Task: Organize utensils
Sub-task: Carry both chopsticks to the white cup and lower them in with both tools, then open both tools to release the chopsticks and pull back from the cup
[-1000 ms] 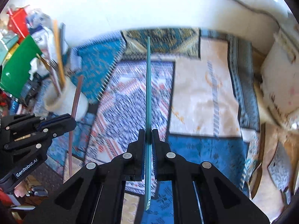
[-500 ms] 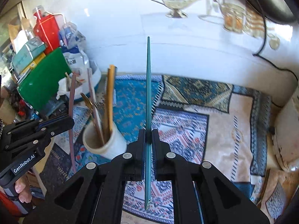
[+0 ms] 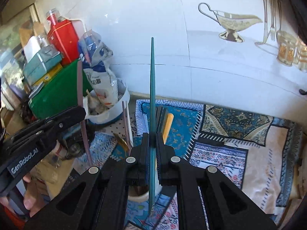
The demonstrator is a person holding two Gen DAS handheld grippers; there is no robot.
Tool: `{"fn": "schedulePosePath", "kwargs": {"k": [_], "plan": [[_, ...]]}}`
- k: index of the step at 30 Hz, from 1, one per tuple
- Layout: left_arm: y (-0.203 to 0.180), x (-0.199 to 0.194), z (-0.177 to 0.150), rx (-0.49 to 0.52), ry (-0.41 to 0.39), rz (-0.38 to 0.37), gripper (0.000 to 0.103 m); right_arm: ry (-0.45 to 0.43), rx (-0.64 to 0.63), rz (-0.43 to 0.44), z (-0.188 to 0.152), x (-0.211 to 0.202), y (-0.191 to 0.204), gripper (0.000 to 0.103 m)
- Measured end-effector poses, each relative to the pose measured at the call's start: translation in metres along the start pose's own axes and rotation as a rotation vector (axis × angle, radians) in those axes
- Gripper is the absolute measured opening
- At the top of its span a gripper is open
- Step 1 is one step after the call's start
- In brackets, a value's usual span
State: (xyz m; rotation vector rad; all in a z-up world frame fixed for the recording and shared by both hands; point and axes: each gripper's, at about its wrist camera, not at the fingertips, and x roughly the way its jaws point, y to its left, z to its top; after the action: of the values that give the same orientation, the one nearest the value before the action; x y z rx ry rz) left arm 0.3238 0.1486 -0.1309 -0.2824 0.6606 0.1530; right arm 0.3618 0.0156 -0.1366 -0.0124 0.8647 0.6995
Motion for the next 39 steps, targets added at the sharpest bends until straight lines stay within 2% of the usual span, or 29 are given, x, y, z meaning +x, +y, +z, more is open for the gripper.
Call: {"fn": "schedulePosePath", "kwargs": {"k": [8,12,16,20,24,29,33,39], "plan": [[0.005,0.023,0.004,-0.032,-0.038,0.047,0.004,-0.004,0.042,0.010,0.002,0.026,0.000,0.006],[0.004,0.028,0.004,-0.014,-0.061,0.068,0.004,-0.007,0.038,0.041,-0.002,0.035,0.007,0.006],[0.001,0.031,0.002,0.004,-0.084,0.074,0.004,-0.033,0.029,0.034,-0.010,0.038,0.012,0.006],[0.002,0.037,-0.003,-0.002,-0.080,0.058,0.004,-0.035,-0.006,0.036,-0.017,0.044,0.013,0.006],[0.002,0.044,-0.010,0.012,-0.064,0.077,0.004,-0.026,-0.038,0.035,-0.021,0.048,0.013,0.006],[0.002,0.047,-0.021,0.024,0.001,0.064,0.004,-0.004,-0.061,0.028,-0.025,0.039,0.012,0.007],[-0.001,0.041,-0.029,0.039,0.053,0.055,0.004,-0.002,-0.058,0.003,-0.027,0.020,0.007,0.016],[-0.011,0.002,-0.033,0.078,0.038,0.040,0.008,-0.031,-0.088,-0.055,-0.030,-0.027,0.009,0.018]]}}
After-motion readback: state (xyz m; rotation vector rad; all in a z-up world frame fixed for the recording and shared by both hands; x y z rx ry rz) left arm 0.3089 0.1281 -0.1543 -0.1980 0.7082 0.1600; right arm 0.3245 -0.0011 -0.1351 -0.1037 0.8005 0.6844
